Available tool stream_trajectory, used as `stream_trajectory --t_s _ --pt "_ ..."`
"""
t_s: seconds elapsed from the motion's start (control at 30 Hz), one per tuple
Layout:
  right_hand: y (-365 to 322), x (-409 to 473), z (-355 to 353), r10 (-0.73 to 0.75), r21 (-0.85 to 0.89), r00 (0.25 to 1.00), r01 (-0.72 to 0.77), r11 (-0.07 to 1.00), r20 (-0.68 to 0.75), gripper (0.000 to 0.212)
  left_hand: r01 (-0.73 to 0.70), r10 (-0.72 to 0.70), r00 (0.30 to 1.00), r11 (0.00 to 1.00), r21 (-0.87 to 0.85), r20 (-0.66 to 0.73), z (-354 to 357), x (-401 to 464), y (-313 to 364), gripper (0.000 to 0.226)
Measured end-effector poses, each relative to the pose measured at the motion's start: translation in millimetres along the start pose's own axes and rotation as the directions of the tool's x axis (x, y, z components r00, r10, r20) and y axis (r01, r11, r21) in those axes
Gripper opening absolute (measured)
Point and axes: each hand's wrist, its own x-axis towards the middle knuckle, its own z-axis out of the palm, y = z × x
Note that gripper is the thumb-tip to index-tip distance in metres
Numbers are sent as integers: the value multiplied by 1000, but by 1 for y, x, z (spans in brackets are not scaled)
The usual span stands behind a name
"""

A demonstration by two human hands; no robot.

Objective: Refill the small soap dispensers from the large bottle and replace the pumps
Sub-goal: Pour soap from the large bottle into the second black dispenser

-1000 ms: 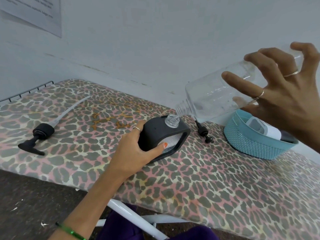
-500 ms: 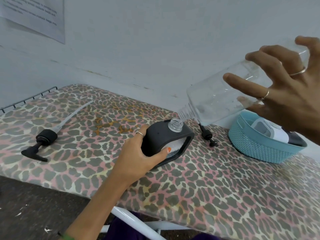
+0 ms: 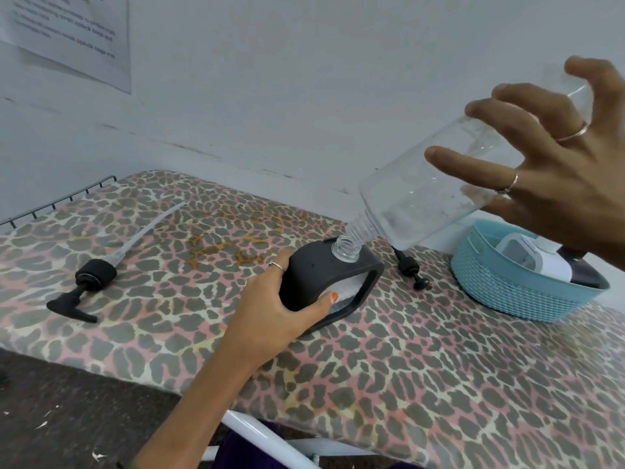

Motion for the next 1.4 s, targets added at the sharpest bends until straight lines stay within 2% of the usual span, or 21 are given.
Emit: stream_trajectory --t_s 0.23,0.63,0.87,1.03,1.17,1.4 --pt "3 5 -2 -28 -50 999 29 998 24 64 -6 6 1000 1000 6 -1 0 0 0 42" --pt "7 17 -2 -103 -124 995 103 987 10 62 6 -6 1000 1000 -14 2 0 -1 1 42" --pt "14 28 -3 -151 -199 989 147 969 -3 77 6 -6 1000 1000 -21 7 0 -1 1 40" --pt "15 36 -4 -186 -168 982 187 968 23 74 3 -3 1000 1000 -16 4 0 -1 0 40" --pt "17 40 -7 -201 -176 979 205 963 42 82 3 -3 1000 1000 -2 -11 0 0 -2 40" --pt "14 43 -13 -215 -102 969 227 968 120 69 -11 12 1000 999 45 -21 1 0 -2 43"
